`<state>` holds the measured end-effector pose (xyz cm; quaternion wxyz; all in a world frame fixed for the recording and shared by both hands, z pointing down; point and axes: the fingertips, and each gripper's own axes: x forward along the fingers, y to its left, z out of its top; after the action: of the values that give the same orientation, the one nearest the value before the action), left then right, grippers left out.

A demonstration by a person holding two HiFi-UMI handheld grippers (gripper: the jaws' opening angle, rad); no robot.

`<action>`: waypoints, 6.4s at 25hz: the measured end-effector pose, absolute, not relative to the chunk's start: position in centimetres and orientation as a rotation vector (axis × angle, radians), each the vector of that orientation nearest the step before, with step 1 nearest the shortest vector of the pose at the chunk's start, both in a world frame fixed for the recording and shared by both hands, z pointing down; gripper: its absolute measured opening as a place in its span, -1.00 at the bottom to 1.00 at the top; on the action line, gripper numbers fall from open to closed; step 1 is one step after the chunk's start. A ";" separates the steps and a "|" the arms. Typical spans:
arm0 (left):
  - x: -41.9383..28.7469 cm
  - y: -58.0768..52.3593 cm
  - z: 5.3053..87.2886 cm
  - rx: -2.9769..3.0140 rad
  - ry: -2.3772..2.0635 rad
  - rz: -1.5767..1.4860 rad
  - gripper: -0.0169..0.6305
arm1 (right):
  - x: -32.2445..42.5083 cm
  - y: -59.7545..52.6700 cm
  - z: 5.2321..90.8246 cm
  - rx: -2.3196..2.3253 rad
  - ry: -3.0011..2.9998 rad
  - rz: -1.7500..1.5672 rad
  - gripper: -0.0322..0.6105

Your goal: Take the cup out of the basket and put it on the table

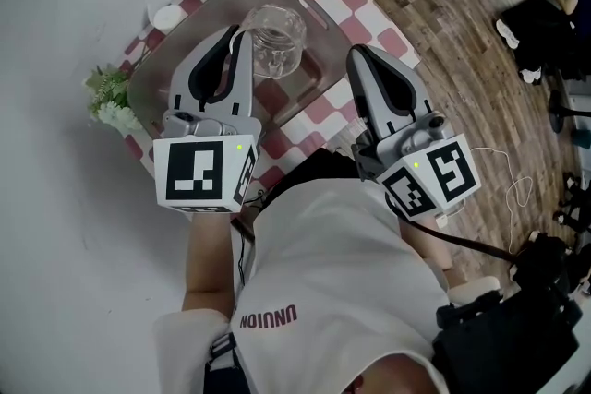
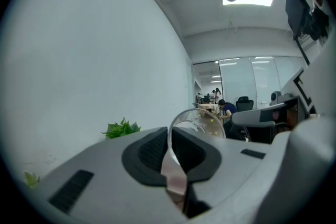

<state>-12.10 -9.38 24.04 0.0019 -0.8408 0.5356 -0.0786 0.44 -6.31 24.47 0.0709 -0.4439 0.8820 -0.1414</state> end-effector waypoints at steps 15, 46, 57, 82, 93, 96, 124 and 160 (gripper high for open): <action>-8.5 -10.3 22.9 -2.720 1.535 -0.215 -0.84 | 3.8 -7.3 24.5 -1.480 2.556 -0.407 -0.85; 1.5 -10.5 22.7 -2.871 1.337 -0.178 -0.84 | 13.2 -7.8 23.8 -1.781 2.304 -0.332 -0.85; 4.6 -10.0 24.1 -2.912 1.290 -0.196 -0.84 | 16.0 -7.5 23.8 -1.833 2.257 -0.326 -0.85; 9.0 -8.8 30.4 -2.969 1.260 -0.416 -0.84 | 19.9 -6.1 25.1 -1.901 2.202 -0.387 -0.85; 10.1 -7.4 32.1 -2.972 1.261 -0.458 -0.84 | 20.3 -5.4 25.5 -1.907 2.191 -0.395 -0.85; 10.3 -7.3 32.9 -2.971 1.282 -0.475 -0.84 | 20.4 -5.4 25.6 -1.907 2.193 -0.402 -0.85; 9.7 -6.3 44.5 -3.000 1.445 -0.800 -0.84 | 20.3 -3.8 27.4 -1.896 2.259 -0.445 -0.85; 6.8 -7.2 54.5 -2.965 1.581 -1.270 -0.84 | 20.3 -5.7 28.3 -1.890 2.283 -0.467 -0.85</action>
<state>6.78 -7.20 54.52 -0.2235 -0.8045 0.4290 -0.3447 20.33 -5.67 28.34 0.0703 -0.6283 0.7590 -0.1554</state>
